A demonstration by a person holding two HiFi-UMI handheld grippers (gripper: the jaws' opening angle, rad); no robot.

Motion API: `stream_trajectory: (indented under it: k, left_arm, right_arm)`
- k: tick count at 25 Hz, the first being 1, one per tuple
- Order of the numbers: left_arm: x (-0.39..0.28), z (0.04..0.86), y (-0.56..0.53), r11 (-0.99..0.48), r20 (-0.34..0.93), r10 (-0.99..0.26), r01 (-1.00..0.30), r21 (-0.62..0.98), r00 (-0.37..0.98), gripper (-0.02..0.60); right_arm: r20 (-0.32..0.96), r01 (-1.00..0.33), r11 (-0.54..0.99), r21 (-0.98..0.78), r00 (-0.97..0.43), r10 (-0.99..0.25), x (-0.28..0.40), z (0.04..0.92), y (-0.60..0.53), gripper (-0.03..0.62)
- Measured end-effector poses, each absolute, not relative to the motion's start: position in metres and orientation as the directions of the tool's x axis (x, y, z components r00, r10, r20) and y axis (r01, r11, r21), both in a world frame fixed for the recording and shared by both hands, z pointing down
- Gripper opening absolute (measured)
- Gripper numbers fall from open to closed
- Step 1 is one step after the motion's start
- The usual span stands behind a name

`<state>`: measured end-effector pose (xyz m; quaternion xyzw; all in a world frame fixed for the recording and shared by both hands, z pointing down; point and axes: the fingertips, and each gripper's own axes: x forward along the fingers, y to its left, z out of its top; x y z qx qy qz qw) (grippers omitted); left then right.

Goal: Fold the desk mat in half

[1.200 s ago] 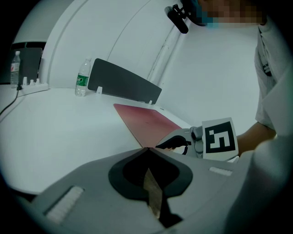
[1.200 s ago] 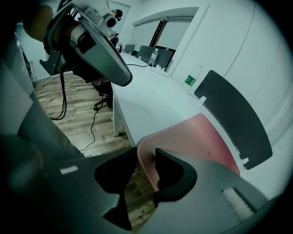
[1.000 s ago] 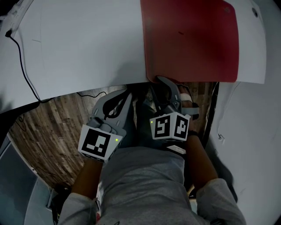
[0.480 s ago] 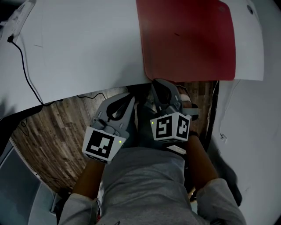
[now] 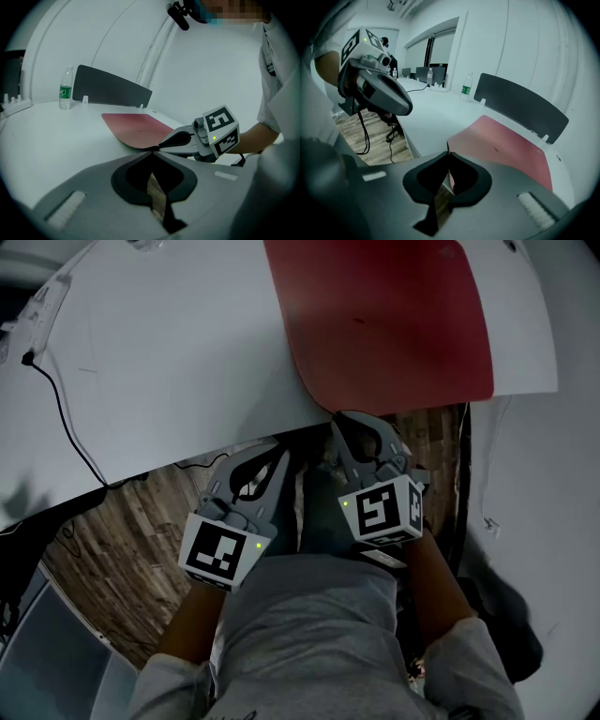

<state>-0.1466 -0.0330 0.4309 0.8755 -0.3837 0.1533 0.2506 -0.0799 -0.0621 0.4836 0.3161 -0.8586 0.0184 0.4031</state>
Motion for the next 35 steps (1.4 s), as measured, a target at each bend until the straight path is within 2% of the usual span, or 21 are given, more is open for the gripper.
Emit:
stream_trajectory:
  k: [10, 35]
  left_arm:
    - [-0.116, 0.416, -0.048, -0.594, 0.475, -0.596, -0.753, 0.283, 0.648, 0.018]
    - [0.044, 0.392, -0.092, -0.593, 0.476, -0.612, -0.765, 0.25, 0.631, 0.018]
  right_arm:
    - [0.651, -0.617, 0.767, 0.176, -0.512, -0.561, -0.051, 0.457, -0.077, 0.02]
    - [0.606, -0.685, 0.719, 0.119, -0.523, -0.599, 0.126, 0.425, -0.128, 0.02]
